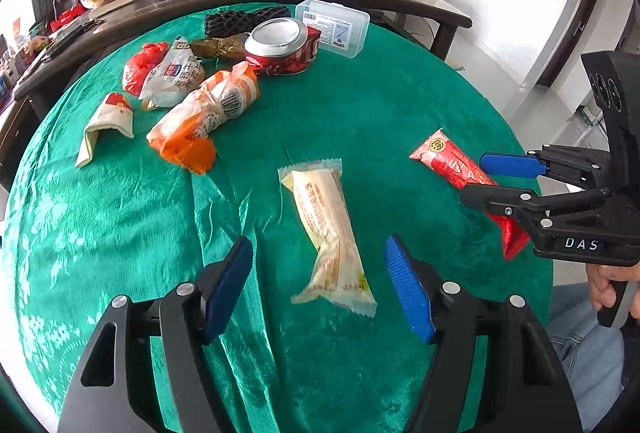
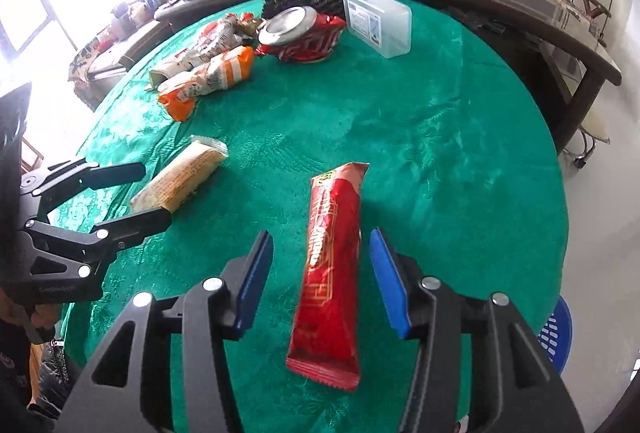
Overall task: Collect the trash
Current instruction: 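Grasp the red snack wrapper with the right gripper while the left gripper grasps the cream bread packet, then carry both wrappers over the blue wastebasket and open both grippers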
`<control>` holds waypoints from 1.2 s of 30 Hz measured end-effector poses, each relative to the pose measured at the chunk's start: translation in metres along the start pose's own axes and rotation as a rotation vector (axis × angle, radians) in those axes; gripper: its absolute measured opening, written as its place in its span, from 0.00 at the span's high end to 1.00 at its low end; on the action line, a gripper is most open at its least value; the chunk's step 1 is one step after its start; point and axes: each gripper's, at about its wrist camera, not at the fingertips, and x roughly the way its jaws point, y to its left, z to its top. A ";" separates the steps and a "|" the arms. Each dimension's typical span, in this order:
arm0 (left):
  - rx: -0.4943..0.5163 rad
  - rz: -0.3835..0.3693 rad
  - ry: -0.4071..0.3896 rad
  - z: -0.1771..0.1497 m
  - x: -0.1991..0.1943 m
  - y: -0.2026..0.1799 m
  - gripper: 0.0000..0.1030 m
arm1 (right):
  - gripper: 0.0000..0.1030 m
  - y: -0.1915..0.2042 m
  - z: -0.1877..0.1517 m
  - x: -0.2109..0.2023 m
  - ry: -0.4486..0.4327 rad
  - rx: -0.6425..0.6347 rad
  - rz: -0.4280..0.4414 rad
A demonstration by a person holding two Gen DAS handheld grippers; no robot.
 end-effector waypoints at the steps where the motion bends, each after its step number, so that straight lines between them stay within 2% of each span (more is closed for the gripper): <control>1: 0.004 0.000 0.007 0.003 0.002 0.000 0.33 | 0.51 0.000 0.003 0.003 0.017 -0.003 -0.006; 3: 0.009 -0.001 0.020 0.008 0.006 -0.002 0.33 | 0.52 0.000 0.006 0.006 0.037 -0.005 -0.003; 5: 0.011 0.005 0.034 0.012 0.011 -0.003 0.37 | 0.54 0.002 0.010 0.011 0.059 -0.016 -0.017; 7: 0.012 0.008 0.052 0.015 0.016 -0.004 0.48 | 0.59 0.003 0.013 0.013 0.073 -0.019 -0.030; 8: 0.013 0.007 0.058 0.015 0.017 -0.005 0.51 | 0.69 0.002 0.014 0.013 0.075 -0.017 -0.034; 9: 0.016 0.005 0.065 0.016 0.018 -0.006 0.61 | 0.77 0.001 0.015 0.013 0.075 -0.017 -0.039; 10: 0.019 0.002 0.074 0.016 0.020 -0.007 0.74 | 0.80 0.001 0.015 0.012 0.074 -0.019 -0.040; 13: 0.013 -0.009 0.074 0.016 0.018 -0.007 0.83 | 0.86 -0.004 0.014 0.005 0.047 -0.010 -0.032; 20: -0.029 -0.083 0.007 0.018 -0.001 -0.008 0.86 | 0.88 -0.022 0.011 -0.021 -0.042 0.085 0.050; 25: -0.020 -0.108 -0.023 0.021 -0.012 -0.026 0.87 | 0.88 -0.039 0.003 -0.033 -0.074 0.145 0.085; 30: 0.008 -0.142 -0.027 0.029 -0.012 -0.059 0.87 | 0.88 -0.071 -0.012 -0.058 -0.116 0.218 0.076; 36: 0.083 -0.219 -0.026 0.044 -0.003 -0.123 0.87 | 0.89 -0.137 -0.049 -0.099 -0.165 0.323 -0.013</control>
